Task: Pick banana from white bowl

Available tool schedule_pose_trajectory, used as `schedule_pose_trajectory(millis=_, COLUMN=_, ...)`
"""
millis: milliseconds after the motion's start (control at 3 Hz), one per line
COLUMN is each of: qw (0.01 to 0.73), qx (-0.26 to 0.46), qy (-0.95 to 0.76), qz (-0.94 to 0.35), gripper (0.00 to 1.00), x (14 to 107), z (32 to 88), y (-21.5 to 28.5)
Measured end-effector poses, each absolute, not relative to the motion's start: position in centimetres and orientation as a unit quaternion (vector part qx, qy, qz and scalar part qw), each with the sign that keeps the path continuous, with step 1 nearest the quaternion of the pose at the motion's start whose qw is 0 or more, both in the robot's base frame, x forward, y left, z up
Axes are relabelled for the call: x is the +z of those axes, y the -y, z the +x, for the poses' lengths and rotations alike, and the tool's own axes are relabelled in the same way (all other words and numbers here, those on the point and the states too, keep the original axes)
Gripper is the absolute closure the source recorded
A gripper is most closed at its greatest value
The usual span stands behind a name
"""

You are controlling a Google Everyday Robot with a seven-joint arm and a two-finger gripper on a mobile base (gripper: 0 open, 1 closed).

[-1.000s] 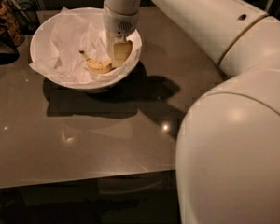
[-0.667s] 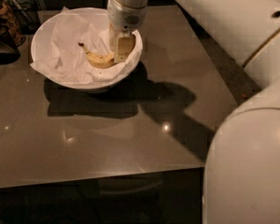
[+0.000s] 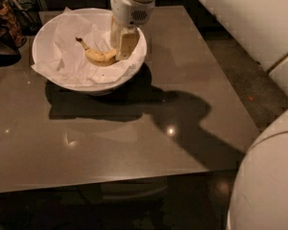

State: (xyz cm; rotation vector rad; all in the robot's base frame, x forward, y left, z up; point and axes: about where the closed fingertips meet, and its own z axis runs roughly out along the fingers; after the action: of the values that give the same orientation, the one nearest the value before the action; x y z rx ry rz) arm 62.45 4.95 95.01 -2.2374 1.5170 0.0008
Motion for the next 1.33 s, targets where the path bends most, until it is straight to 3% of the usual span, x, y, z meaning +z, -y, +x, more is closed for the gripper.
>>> schedule_pose_trajectory(millis=1333, qw=0.274, qx=0.051, qy=-0.542, qz=-0.793, gripper=1.00, x=100.7, z=53.0, y=-2.3)
